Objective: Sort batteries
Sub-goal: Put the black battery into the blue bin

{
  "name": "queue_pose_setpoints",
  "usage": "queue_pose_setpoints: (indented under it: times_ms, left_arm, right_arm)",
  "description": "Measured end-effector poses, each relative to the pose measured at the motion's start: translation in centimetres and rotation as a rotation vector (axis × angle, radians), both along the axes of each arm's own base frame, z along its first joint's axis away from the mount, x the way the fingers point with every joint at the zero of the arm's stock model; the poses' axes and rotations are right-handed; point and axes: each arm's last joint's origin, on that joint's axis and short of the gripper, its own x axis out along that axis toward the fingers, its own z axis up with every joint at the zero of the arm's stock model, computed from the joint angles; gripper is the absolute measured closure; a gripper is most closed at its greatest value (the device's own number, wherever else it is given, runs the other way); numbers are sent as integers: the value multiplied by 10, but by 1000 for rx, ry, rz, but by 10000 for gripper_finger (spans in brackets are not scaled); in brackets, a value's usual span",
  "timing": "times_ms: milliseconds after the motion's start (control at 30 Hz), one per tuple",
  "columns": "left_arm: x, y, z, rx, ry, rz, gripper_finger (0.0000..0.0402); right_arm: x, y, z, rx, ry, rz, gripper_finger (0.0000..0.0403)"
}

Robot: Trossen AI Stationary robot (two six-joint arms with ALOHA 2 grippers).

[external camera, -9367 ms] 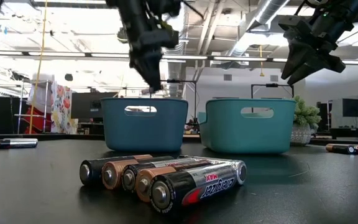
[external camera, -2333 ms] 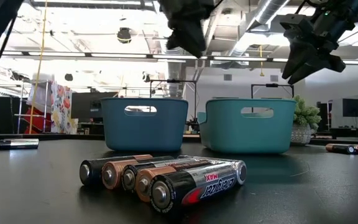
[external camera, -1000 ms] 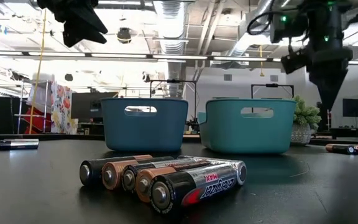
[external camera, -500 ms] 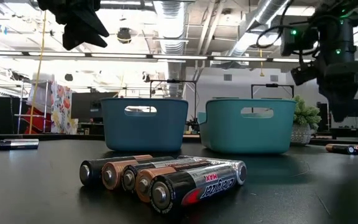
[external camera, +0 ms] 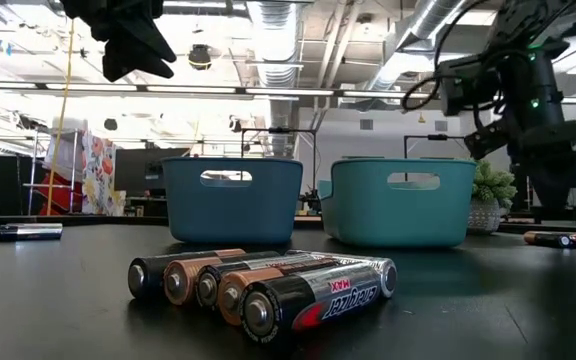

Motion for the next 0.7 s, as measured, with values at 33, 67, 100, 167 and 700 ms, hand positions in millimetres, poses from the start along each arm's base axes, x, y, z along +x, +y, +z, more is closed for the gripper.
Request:
queue_pose_setpoints:
  times_ms: [33,67,100,167,700]
  left_arm:
    - [0,0,0,0,1,0,272]
    - [0,0,0,0,2,0,272]
    - [0,0,0,0,1,0,272]
    - [0,0,0,1,1,-1,272]
    - [0,0,0,5,3,-4,272]
  right_arm:
    - [1,0,-2,5,15,0,193]
    - [2,-1,-5,9,31,0,192]
    - [3,-1,-7,14,46,0,193]
    - [5,-2,-12,22,72,0,195]
    - [14,-4,-21,20,68,-2,216]
